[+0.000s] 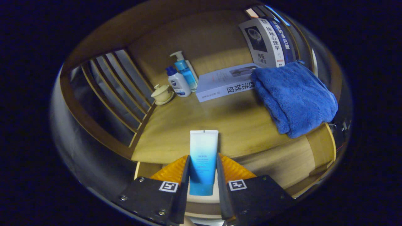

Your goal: Pull open the drawer, take out the items inside it, and place them on the countertop above the cabinet.

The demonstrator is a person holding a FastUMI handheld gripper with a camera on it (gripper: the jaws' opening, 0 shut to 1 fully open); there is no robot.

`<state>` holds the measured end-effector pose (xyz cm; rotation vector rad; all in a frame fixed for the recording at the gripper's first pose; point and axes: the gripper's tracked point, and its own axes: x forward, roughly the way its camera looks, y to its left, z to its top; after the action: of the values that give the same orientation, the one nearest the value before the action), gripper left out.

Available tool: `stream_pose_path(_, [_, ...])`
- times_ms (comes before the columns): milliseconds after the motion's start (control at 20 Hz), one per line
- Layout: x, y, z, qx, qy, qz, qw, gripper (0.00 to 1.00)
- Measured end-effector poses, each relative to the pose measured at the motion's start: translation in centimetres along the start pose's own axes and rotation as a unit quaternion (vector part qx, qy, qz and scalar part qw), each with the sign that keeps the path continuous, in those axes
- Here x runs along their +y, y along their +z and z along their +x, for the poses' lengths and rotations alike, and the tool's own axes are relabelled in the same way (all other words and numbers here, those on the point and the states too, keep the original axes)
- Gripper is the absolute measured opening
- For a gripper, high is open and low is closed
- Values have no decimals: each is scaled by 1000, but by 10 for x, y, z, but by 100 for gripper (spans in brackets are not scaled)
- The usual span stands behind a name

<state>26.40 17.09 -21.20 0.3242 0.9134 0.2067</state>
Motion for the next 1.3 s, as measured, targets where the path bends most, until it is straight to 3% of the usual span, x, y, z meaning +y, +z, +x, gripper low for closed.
stream_pose_path(450, [-15, 26, 1, -20, -33, -19, 999, 44])
stream_pose_path(750, [-24, 39, 29, -42, -74, -69, 994, 44])
stream_pose_path(1000, [-27, 52, 42, -81, -88, -76, 990, 44])
stream_pose_path(1200, [-29, 56, 41, -103, -95, -93, 986, 55])
stream_pose_path(1300, [-31, 59, 38, -119, -99, -98, 983, 72])
